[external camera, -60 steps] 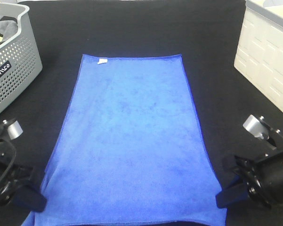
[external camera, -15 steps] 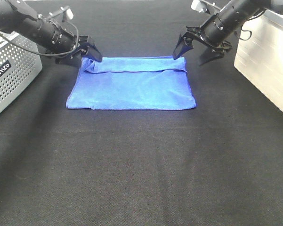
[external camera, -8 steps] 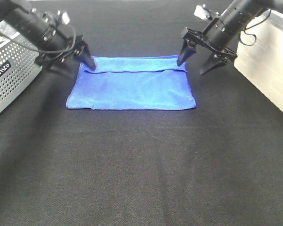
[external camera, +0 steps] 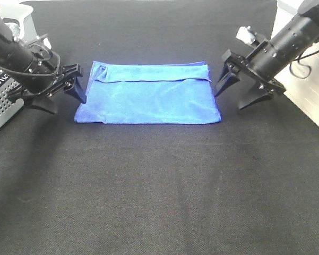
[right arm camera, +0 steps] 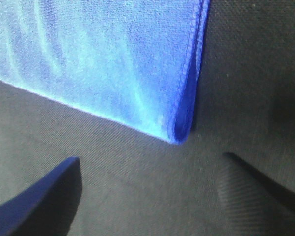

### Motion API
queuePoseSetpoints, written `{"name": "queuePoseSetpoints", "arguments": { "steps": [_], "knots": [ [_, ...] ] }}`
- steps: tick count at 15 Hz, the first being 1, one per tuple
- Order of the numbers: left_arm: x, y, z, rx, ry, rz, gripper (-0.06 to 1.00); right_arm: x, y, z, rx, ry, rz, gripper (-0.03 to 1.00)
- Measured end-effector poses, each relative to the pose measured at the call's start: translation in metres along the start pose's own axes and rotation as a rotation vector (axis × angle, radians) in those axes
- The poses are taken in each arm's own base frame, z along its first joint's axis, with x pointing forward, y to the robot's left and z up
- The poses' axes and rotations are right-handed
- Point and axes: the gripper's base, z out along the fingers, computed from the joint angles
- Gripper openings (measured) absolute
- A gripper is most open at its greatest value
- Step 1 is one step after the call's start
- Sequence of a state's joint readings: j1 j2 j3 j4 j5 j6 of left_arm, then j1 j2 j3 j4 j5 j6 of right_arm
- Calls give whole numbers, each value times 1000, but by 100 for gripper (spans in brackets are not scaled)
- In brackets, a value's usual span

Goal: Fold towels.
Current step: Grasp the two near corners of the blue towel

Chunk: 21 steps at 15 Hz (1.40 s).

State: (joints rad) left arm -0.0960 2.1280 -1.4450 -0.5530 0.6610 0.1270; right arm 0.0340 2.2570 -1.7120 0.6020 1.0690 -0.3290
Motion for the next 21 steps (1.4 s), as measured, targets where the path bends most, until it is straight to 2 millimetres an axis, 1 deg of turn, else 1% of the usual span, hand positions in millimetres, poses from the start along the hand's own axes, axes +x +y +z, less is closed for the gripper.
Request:
{"name": "queuePoseSetpoints", "arguments": {
  "steps": [4, 7, 8, 9, 10, 11, 12, 13, 14, 16, 17, 18, 19, 21],
  "knots": [
    [-2, 6, 13, -10, -40, -28, 71, -6, -9, 11, 25, -59, 17, 73],
    [1, 16, 36, -20, -34, -70, 71, -8, -20, 29, 33, -72, 39, 73],
    [0, 16, 43, -14, -31, -68, 71, -8, -23, 36, 19, -65, 45, 72],
    [-2, 10, 46, -3, -35, -49, 71, -8, -21, 38, 14, -68, 37, 71],
    [-3, 2, 50, 6, -36, -27, 71, -8, -18, 43, 12, -70, 22, 68],
    [-3, -5, 55, 17, -35, -11, 70, -9, -10, 47, 9, -74, 7, 65],
    [-5, -11, 59, 27, -31, -1, 67, -10, -6, 52, 12, -79, -3, 60],
    [-4, -14, 61, 32, -22, 3, 58, -10, -2, 55, 11, -81, 1, 51],
    [-3, -14, 63, 34, -8, 1, 44, -10, -3, 56, 11, -79, 24, 41],
    [-2, -12, 65, 32, 10, 0, 11, -10, -6, 55, 13, -89, 66, 16],
    [-1, -13, 65, 34, 22, 0, 3, -10, -7, 55, 12, -86, 74, 3],
    [-1, -13, 65, 34, 22, 0, 3, -10, -7, 55, 12, -86, 74, 3],
    [2, -13, 65, 33, 50, 7, 2, -8, -7, 54, -3, -55, 84, 0],
    [4, -15, 55, 18, 93, 62, 2, -3, -6, 54, -21, -9, 88, 0]
  ]
}}
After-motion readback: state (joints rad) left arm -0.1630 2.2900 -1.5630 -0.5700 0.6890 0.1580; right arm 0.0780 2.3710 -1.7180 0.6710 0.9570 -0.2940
